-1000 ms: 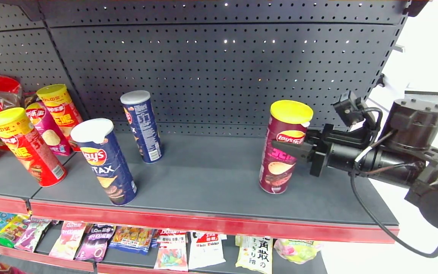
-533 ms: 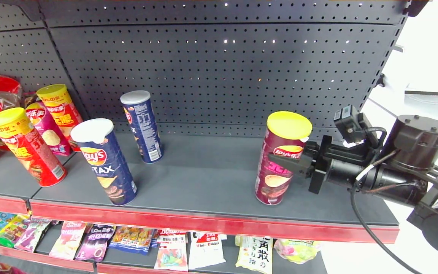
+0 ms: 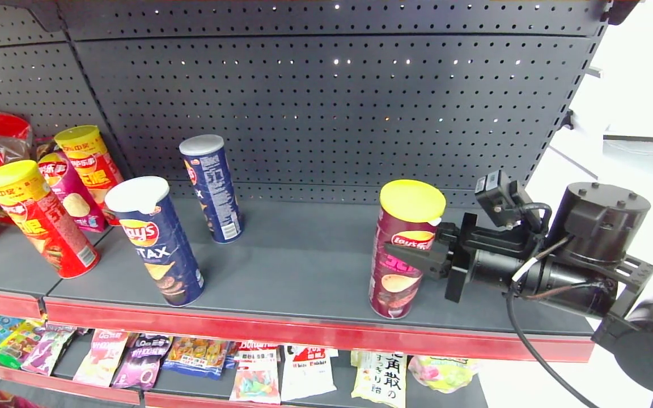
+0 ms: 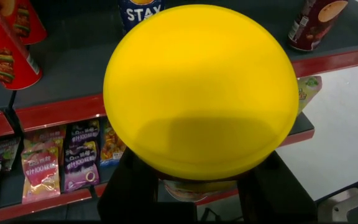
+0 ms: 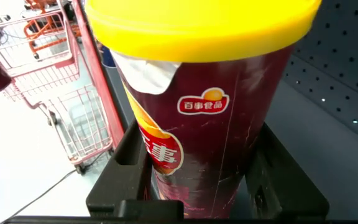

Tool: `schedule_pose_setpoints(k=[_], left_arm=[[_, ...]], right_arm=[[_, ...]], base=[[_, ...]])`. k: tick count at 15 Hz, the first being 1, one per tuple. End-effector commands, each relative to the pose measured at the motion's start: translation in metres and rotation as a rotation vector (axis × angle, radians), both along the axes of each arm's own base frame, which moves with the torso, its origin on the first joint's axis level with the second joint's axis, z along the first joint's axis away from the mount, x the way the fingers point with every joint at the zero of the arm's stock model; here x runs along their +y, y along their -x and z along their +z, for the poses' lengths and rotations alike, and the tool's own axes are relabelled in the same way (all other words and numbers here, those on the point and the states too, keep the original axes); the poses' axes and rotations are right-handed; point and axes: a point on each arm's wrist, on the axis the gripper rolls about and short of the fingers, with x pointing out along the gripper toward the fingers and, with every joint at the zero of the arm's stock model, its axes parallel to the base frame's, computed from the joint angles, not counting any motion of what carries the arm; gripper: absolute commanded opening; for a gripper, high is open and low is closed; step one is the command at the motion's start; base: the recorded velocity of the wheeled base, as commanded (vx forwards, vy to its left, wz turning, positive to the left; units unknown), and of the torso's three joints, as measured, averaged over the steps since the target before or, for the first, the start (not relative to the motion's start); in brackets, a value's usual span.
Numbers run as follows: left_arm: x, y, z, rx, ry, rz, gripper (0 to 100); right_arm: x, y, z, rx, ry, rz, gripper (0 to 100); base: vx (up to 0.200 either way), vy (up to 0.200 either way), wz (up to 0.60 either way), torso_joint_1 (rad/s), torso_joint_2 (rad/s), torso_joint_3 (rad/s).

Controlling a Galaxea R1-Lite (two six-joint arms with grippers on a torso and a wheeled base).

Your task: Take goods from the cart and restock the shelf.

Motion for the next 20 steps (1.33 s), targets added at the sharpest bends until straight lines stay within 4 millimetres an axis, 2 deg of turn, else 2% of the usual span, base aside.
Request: schedule_pose_setpoints(k=[1,14,15,20], left_arm=[[0.0000,0.0000,0.0002,-0.001,0.000,0.000,0],[0.0003,0.0013,0.0022,-0.012,0.003,0.000,0],[0.0003,0.0013,0.0022,-0.012,0.003,0.000,0],[0.0004,0.0016,0.0013,-0.012,0.004,0.000,0]], right_arm=[[0.0011,0.0020,-0.0048,0.015,0.010,0.010,0],[0.0051,0.0020,-0.0087,0.018,0.023,0.020,0],[0.0053,0.0016,-0.0095,0.019,0.023,0.020,100],[0.0027,0.0044,-0.0068,0.014,0.019,0.012,100]], base=[[0.000,0.000,0.00,0.000,0.00,0.000],[0.000,0.000,0.00,0.000,0.00,0.000],[0.000,0.000,0.00,0.000,0.00,0.000],[0.000,0.000,0.00,0.000,0.00,0.000]])
